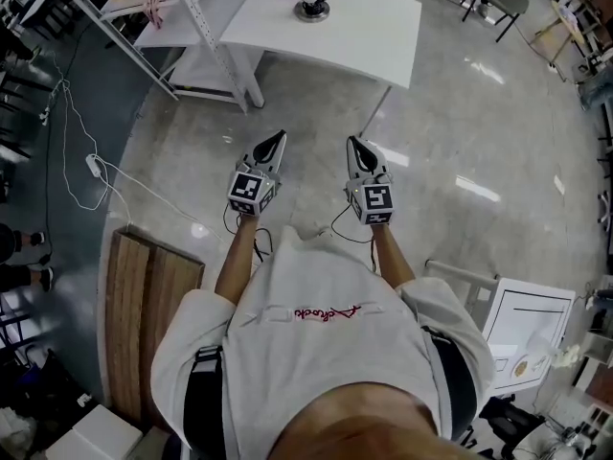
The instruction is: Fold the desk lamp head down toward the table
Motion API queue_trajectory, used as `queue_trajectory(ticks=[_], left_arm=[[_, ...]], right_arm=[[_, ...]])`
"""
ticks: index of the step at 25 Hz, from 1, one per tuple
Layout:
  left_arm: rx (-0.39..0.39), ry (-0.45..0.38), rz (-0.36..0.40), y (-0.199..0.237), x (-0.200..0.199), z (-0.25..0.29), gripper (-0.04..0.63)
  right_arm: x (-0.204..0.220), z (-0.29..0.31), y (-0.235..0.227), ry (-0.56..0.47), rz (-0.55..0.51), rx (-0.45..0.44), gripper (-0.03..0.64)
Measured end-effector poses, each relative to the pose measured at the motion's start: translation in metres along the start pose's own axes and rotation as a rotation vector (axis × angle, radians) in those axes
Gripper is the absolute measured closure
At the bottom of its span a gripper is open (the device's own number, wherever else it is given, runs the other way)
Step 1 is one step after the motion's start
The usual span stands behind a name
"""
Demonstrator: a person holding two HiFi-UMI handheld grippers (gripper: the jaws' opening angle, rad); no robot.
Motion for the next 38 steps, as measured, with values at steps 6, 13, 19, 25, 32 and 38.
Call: queue_trajectory(ticks=[6, 13, 19, 25, 32, 38], left_arm=[[-0.027, -0.005, -0.021, -0.011, 0.006, 0.005, 0.575], [-0.049, -0.014, -0.032, -0.026, 0.020, 0.011, 0.575], [-0.061, -0.016, -0.031, -0.028, 0.024, 0.017, 0.575], [-0.069, -0.015, -0.032, -0.023, 0.027, 0.029, 0.575], [-0.073, -0.010, -0.047, -0.012, 0.034, 0.044, 0.575], [-0.076, 0.000, -0.061, 0.007, 0.044, 0.055, 0.575]], right_arm=[[-0.002, -0.006, -0.009, -0.027, -0.006, -0.027, 0.612], [0.008, -0.016, -0.022, -0.010, -0.008, -0.035, 0.612], [0.012, -0.012, -0.027, -0.008, -0.012, -0.050, 0.612], [0.016, 0.001, -0.032, -0.006, -0.013, -0.070, 0.612], [0.023, 0.016, -0.040, 0.004, -0.015, -0.087, 0.612], [0.031, 0.040, -0.040, 0.016, -0.010, -0.098, 0.612]])
Point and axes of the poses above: the fingertips, and each gripper's own axes: z forward along the fingers, y to its left, x out of its underside, the point moved 9 cm from there along -z, backward along the fingers, and after that the axes turned 9 degrees about -y, right-handed, at the moved point
